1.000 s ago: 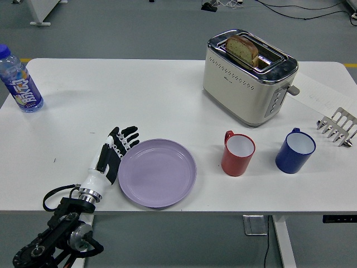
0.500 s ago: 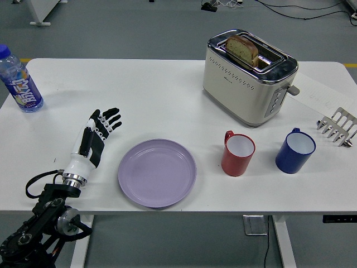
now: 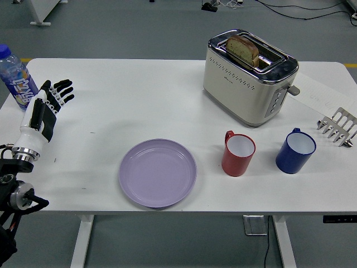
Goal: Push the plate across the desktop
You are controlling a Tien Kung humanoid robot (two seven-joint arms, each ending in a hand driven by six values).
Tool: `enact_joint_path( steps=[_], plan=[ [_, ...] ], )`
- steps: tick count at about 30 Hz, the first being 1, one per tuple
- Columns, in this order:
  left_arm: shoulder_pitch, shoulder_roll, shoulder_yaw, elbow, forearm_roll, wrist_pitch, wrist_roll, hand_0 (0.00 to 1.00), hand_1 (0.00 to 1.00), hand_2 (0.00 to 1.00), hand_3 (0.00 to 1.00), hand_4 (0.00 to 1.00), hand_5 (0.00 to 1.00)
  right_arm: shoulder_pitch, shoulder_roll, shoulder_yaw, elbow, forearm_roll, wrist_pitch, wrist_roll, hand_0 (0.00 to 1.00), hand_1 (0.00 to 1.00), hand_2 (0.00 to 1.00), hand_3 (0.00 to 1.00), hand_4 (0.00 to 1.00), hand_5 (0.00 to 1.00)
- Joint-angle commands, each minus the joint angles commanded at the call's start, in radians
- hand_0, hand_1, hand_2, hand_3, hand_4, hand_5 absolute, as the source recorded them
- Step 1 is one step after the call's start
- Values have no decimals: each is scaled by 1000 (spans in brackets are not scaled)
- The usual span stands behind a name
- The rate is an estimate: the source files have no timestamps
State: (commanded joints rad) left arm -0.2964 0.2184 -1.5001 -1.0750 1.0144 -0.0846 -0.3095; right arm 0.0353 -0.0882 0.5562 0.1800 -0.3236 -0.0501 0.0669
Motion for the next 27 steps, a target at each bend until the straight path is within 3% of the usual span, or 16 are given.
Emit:
enact_joint_path(
  steps=[6,12,27],
  plan=[
    [-1,32,-87,16,-13,-31,47,769,792,776,689,530,998,-1,1,3,0,-2,-1,-1,692,703,795,726,361,326],
    [-4,39,-175,39,-58,-75,105,772,802,795,701,535,998,0,2,16,0,-19,-2,-7,692,703,795,726,361,325],
    [25,34,-230,48,-162,-116,157,768,807,805,711,550,998,0,6,34,0,-37,-5,-12,692,702,794,726,361,326]
  ],
)
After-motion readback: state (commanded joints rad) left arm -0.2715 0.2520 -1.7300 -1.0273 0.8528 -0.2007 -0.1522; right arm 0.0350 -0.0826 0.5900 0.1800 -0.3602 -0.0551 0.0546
